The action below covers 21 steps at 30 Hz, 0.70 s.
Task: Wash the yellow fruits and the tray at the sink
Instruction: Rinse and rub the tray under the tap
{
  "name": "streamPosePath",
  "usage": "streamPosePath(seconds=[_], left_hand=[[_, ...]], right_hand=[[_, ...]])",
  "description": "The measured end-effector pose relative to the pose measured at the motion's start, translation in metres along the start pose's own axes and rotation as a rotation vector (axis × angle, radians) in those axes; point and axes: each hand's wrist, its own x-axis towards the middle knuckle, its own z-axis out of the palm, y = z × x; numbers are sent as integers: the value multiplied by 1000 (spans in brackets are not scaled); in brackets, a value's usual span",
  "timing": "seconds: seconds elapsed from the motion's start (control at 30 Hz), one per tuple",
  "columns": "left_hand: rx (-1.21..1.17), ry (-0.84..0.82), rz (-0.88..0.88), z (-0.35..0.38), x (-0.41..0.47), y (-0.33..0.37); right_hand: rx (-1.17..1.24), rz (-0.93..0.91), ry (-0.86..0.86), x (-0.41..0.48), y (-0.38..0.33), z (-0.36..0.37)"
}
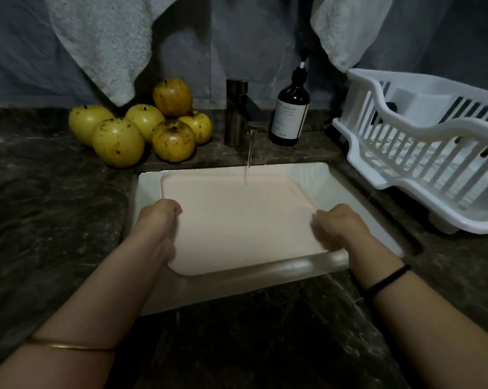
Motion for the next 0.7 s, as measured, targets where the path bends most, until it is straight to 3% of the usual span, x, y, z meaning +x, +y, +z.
streamPosePath(seconds=[0.53, 0.7], left_hand=[[-21, -153, -52, 1, -14, 4], [-73, -143, -26, 1, -17, 4]], right_hand=[[275, 18, 303, -10, -8, -13], [325, -3, 312, -12, -7, -15]])
